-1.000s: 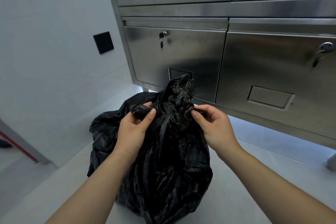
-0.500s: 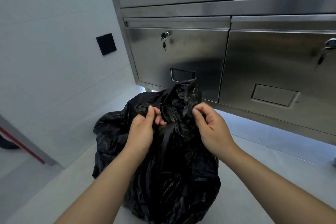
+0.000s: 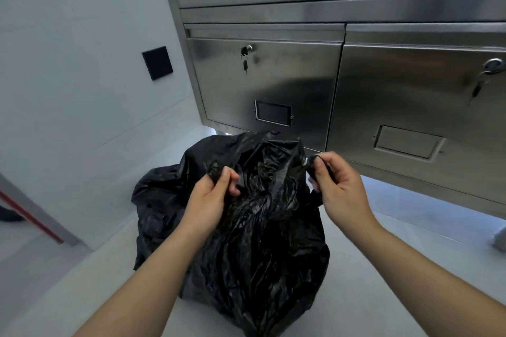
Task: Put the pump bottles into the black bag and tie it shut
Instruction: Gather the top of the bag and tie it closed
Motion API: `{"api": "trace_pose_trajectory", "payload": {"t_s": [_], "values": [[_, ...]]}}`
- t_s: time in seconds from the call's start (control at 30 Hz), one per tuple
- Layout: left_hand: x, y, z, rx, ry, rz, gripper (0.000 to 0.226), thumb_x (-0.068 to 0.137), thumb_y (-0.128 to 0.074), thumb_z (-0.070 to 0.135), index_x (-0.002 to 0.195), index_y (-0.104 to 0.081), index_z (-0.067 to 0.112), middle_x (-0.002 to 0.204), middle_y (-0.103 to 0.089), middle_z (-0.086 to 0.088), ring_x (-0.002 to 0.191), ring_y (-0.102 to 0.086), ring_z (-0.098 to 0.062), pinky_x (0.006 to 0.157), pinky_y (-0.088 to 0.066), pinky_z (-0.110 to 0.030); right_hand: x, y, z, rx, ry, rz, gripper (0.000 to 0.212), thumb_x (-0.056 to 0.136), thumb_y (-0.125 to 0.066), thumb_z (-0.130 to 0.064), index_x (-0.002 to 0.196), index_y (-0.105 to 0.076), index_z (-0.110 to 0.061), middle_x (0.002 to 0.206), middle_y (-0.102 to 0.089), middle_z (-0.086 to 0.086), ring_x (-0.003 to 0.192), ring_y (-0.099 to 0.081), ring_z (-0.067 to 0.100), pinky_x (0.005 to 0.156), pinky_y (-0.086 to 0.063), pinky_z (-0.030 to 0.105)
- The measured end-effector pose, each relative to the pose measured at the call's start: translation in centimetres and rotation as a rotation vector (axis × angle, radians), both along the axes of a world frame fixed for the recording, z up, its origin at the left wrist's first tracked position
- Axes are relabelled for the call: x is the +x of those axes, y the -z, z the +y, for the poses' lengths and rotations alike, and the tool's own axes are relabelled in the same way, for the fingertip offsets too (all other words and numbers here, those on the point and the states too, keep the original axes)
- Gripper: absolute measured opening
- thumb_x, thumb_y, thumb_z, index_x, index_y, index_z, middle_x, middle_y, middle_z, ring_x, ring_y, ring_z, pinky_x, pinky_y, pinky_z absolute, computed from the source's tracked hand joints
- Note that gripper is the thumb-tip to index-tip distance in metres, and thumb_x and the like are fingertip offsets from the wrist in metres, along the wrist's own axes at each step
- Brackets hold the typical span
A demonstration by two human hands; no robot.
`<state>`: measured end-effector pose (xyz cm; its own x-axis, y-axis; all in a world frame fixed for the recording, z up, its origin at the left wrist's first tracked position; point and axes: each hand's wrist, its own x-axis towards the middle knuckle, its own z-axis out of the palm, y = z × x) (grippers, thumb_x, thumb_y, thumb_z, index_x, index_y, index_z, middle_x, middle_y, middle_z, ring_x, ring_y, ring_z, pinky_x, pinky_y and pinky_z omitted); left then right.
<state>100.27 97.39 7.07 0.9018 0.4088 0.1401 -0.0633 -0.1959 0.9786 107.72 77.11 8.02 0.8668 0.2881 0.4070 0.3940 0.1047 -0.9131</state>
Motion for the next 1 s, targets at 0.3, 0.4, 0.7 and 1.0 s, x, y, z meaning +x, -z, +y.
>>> {"api": "trace_pose_trajectory", "payload": {"t_s": [0.3, 0.4, 0.7, 1.0], "values": [[-0.3, -0.7, -1.9, 0.184, 0.064, -0.122, 0.028, 0.089, -0.040, 0.048, 0.085, -0.062, 0.032, 0.059, -0.049, 0.014, 0.058, -0.046, -0.002, 0.062, -0.042, -0.019, -1.8, -0.6, 2.3, -0.094, -0.033, -0.227, 0.018, 0.092, -0.048, -0.040, 0.077, -0.058, -0.038, 0.073, -0.060, -0.016, 0.069, -0.056, 0.000, 0.065, -0.041, 0.012], [-0.7, -0.6, -2.0, 0.229, 0.104, -0.131, 0.024, 0.093, -0.045, 0.043, 0.093, -0.063, 0.028, 0.072, -0.059, 0.023, 0.069, -0.054, 0.003, 0.069, -0.042, -0.014, -1.9, -0.2, 1.9, -0.161, -0.063, -0.253, 0.011, 0.089, -0.052, -0.042, 0.082, -0.059, -0.041, 0.077, -0.064, -0.014, 0.071, -0.060, 0.005, 0.065, -0.047, 0.020], [-0.5, -1.1, -2.7, 0.083, 0.084, -0.110, 0.046, 0.096, -0.034, 0.043, 0.070, -0.063, 0.018, 0.062, -0.062, 0.016, 0.060, -0.055, 0.005, 0.057, -0.041, -0.008, -1.2, 0.8, 1.6, -0.148, -0.070, -0.179, 0.005, 0.087, -0.058, -0.033, 0.084, -0.061, -0.032, 0.078, -0.065, -0.011, 0.073, -0.061, 0.005, 0.068, -0.049, 0.018], [-1.4, 0.6, 0.0, 0.505, 0.058, 0.033, 0.013, 0.081, -0.067, 0.033, 0.075, -0.055, 0.034, 0.075, -0.062, 0.019, 0.051, -0.048, -0.027, 0.052, -0.042, -0.031, 0.1, 2.4, -0.9, -0.329, -0.022, -0.273, 0.005, 0.087, -0.059, -0.028, 0.087, -0.063, -0.026, 0.076, -0.066, -0.014, 0.072, -0.063, 0.006, 0.067, -0.049, 0.020]]}}
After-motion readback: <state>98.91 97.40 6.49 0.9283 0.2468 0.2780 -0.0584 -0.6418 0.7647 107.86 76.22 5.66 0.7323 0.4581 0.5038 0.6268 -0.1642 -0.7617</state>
